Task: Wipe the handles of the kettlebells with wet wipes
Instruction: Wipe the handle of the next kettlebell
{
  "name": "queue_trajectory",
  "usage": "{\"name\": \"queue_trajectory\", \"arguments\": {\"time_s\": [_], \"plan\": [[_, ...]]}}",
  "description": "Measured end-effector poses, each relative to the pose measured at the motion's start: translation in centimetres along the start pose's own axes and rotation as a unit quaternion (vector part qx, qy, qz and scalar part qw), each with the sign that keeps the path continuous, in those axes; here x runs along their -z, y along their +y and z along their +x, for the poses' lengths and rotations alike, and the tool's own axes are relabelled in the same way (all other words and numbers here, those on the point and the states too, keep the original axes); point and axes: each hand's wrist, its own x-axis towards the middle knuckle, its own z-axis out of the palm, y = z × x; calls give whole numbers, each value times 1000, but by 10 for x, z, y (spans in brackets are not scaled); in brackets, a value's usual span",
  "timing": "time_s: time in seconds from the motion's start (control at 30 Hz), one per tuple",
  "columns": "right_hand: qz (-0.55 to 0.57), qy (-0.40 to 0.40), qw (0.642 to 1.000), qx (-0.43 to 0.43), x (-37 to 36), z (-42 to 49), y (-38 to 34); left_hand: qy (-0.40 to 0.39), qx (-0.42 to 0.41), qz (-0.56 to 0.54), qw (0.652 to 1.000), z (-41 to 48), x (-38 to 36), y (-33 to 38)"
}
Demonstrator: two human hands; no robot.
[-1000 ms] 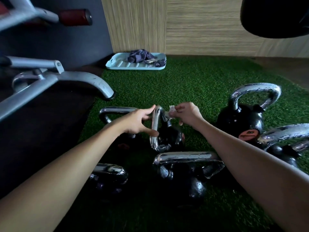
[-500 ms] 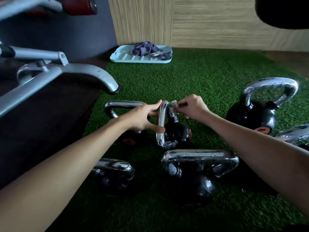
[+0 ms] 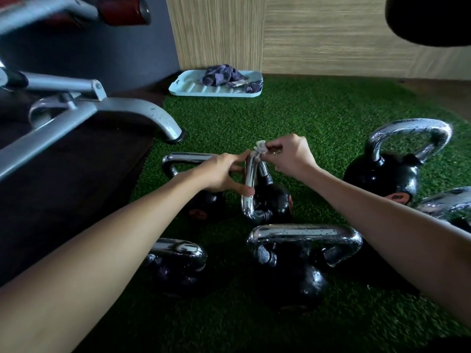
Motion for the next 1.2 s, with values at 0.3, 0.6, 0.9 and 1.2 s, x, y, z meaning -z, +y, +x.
{"name": "queue_trajectory", "arguments": {"time_s": [0.3, 0.6, 0.9, 1.2], "plan": [[77, -17, 997, -3, -3, -24, -9, 17, 26, 42, 999, -1, 4, 1], [115, -38, 990, -67, 14, -18, -15, 27, 11, 66, 997, 4, 4, 14], [205, -131, 963, -117, 5, -35, -5, 42, -6, 61, 997, 4, 2, 8], [138, -221, 963, -69, 11, -54, 3, 6, -5, 42, 999, 18, 12, 16]]}}
